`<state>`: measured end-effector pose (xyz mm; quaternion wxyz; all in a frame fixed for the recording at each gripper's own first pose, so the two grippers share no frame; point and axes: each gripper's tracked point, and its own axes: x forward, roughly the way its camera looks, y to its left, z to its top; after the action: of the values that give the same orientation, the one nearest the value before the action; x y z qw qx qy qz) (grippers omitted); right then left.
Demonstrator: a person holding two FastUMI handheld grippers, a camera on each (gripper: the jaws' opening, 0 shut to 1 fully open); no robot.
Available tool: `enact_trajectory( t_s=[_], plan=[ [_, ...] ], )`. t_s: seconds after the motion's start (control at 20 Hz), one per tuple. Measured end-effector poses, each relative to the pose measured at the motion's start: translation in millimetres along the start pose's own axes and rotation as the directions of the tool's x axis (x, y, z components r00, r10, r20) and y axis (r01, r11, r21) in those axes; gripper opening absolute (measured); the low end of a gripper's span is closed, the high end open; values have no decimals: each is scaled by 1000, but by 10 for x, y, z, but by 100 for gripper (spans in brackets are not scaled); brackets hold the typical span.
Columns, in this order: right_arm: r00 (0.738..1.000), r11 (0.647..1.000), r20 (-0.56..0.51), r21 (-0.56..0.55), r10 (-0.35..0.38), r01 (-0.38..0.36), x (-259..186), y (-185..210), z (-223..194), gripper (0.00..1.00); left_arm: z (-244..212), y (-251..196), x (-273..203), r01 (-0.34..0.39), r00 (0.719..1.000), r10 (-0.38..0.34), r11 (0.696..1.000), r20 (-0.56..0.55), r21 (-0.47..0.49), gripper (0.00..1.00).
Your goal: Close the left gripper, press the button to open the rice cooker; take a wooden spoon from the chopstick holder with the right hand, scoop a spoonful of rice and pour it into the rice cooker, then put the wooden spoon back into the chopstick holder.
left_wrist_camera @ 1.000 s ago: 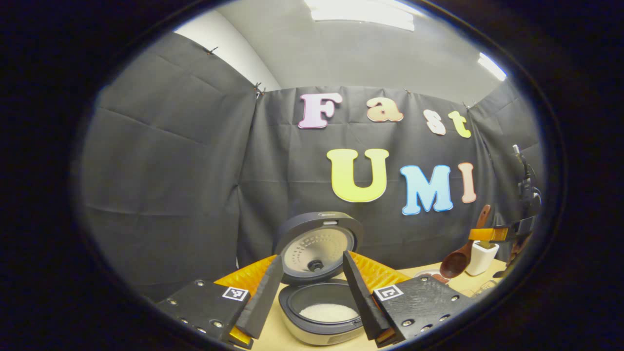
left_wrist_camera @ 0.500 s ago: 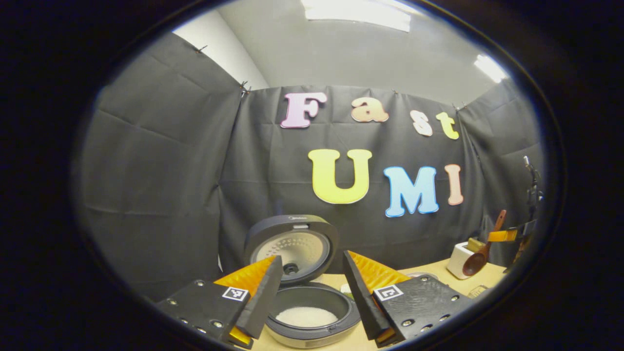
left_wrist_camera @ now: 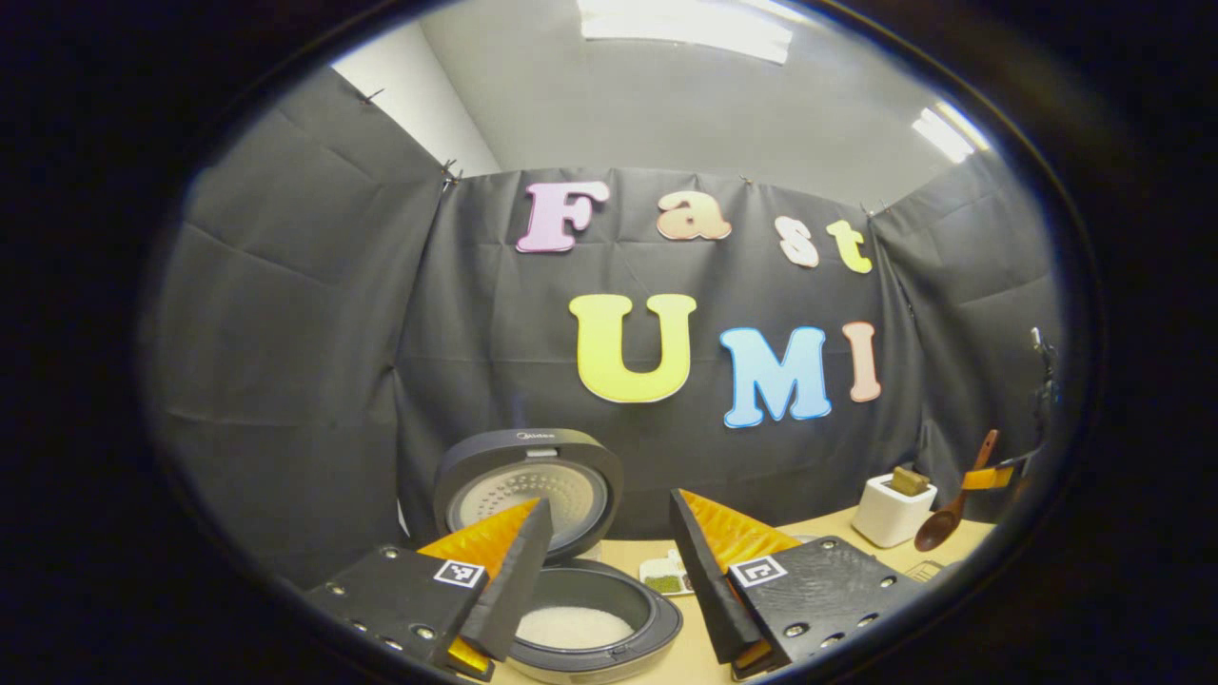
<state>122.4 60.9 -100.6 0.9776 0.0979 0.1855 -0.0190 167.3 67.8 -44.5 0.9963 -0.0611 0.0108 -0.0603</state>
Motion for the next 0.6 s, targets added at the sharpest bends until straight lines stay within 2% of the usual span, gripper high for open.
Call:
enact_trajectory(
  t_s=[0.6],
  plan=[
    [990, 998, -133, 39, -46, 52, -82, -301, -762, 8, -60, -46, -1, 9, 1000, -9, 1000, -18, 22, 79]
  ],
)
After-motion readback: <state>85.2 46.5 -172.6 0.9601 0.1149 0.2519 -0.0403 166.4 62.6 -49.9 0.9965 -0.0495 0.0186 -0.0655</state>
